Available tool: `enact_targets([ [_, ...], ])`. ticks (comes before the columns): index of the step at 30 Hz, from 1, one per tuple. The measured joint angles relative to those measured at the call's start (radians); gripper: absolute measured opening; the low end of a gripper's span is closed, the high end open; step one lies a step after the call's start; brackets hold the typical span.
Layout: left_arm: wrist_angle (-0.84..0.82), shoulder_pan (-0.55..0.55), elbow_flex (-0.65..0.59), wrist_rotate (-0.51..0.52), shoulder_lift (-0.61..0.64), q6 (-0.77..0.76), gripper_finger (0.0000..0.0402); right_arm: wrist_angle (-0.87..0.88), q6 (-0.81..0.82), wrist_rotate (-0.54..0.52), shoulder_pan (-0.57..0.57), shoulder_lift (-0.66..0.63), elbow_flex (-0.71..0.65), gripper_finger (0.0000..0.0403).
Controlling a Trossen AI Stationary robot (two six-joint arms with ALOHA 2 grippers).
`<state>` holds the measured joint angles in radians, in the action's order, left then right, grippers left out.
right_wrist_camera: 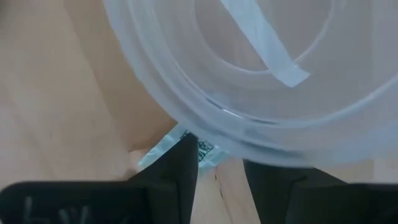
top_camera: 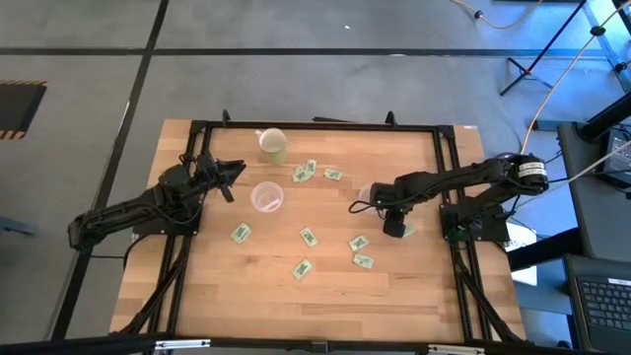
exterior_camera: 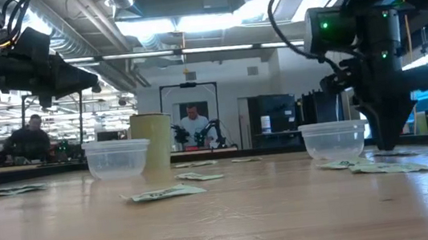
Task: Pick and place Stevia / Truvia into bins
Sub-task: Put the stevia packet into the right transparent container
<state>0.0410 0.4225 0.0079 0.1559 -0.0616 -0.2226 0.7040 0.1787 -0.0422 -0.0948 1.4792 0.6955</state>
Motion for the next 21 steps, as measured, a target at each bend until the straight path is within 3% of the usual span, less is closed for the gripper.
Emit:
enact_targets([
  [8, 0.000, 0.000, 0.000, 0.000, 0.000, 0.000, 0.0072, -0.001, 0.000, 0.002, 0.000, 0.048, 0.004, 0.0121],
  [21, 0.000, 0.000, 0.000, 0.000, 0.000, 0.000, 0.0072, 0.015, 0.025, 0.002, 0.000, 0.042, 0.002, 0.0033],
])
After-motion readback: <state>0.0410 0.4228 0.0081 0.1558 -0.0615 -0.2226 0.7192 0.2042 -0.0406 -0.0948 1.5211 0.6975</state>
